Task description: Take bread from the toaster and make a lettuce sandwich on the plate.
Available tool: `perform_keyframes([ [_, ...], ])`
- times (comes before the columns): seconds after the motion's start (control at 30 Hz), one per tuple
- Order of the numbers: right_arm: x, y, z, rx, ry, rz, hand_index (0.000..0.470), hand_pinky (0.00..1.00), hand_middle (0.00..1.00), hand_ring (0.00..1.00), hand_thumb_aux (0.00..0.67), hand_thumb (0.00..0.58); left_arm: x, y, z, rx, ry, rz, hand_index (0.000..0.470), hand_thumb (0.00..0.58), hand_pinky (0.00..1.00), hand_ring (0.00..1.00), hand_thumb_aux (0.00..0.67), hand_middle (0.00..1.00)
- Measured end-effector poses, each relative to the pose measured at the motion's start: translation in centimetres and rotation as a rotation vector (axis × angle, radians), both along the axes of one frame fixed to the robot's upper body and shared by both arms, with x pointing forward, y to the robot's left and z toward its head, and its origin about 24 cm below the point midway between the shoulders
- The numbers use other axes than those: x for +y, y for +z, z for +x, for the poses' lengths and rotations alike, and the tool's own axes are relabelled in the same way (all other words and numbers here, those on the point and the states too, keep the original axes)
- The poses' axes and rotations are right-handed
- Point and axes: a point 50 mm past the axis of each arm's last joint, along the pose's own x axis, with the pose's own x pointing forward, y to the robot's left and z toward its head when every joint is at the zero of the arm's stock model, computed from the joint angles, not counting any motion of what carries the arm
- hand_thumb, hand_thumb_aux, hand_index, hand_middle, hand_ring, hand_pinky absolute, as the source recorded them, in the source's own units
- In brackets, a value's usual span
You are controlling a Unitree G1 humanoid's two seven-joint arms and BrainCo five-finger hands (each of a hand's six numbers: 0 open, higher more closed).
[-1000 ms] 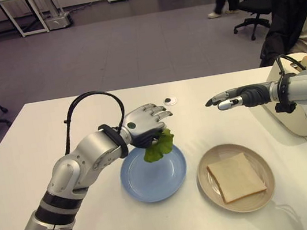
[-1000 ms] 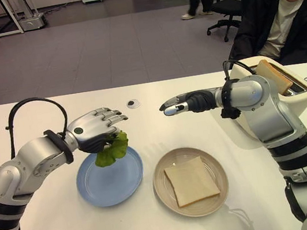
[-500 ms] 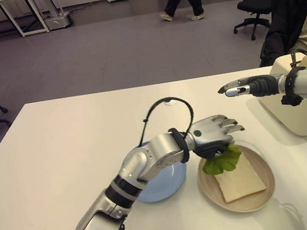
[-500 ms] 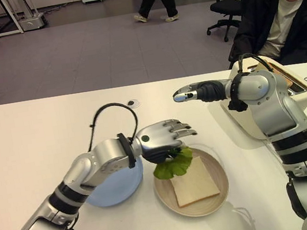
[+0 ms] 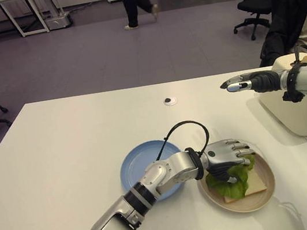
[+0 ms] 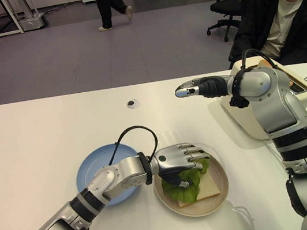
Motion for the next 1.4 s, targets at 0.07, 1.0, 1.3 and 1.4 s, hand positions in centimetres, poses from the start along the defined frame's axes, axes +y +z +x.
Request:
perform_keyframes([
  [0.07,0.1,0.0,0.0,-0.001,0.006,0.001,0.0,0.0,0.0,0.0,0.0,0.0,0.1,-0.3,0.1,-0.026,0.004,0.016,0.0,0.0,0.0,0.0,0.0,0.0],
  [1.0,-13.4,5.1,4.4,-0.479,-0.486,-0.841,0.0,0.0,0.0,0.0,0.0,0.0,21.0,8.8,9.1,-0.005,0.808,-0.309,0.0,0.0,0.0,0.0,0.0,0.0],
  [1.3,-15.4,3.2,3.6,-0.315,-0.514,-0.934,0.0,0.0,0.0,0.0,0.0,0.0,21.3,8.8,9.3,-0.002,0.804,-0.305,0.0,0.0,0.0,0.0,0.0,0.0],
  [1.4,-15.6,2.4,3.4,-0.257,-0.502,-0.936,0.47,0.0,0.0,0.0,0.67,0.58,21.2,9.1,9.3,-0.012,0.796,-0.309,0.0,0.0,0.0,0.0,0.0,0.0],
])
